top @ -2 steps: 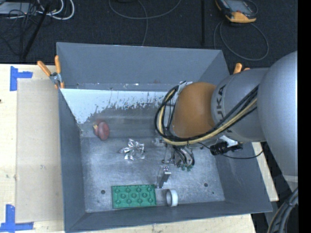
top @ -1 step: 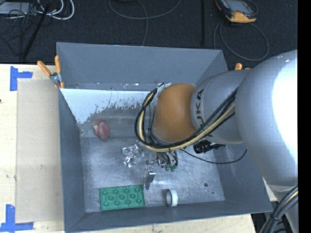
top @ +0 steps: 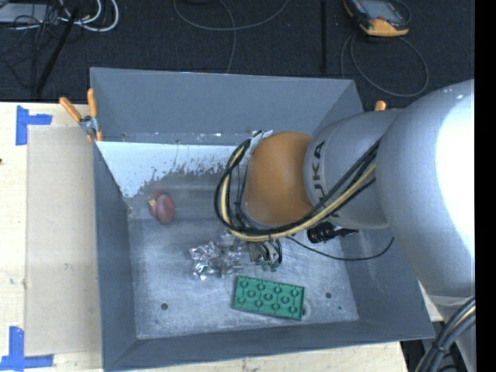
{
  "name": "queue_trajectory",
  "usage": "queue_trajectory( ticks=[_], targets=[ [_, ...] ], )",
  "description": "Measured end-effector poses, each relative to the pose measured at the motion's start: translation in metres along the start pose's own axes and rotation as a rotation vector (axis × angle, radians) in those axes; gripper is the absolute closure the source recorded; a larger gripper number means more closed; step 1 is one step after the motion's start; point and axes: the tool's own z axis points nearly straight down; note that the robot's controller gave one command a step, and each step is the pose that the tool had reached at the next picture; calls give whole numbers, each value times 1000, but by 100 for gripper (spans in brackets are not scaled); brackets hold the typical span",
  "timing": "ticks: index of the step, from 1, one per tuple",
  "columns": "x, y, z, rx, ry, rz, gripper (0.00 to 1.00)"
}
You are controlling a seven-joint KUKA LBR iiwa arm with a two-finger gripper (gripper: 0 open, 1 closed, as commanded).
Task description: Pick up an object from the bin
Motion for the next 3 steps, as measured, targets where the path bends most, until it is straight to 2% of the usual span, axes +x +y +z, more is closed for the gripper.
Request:
queue_trajectory(
  ticks=[1,2,3],
  targets=[
    [-10,9,-84,1,9,8,100],
    [-8,8,-79,3,18,7,0],
    [-21,11,7,2,12,-49,0]
  ],
)
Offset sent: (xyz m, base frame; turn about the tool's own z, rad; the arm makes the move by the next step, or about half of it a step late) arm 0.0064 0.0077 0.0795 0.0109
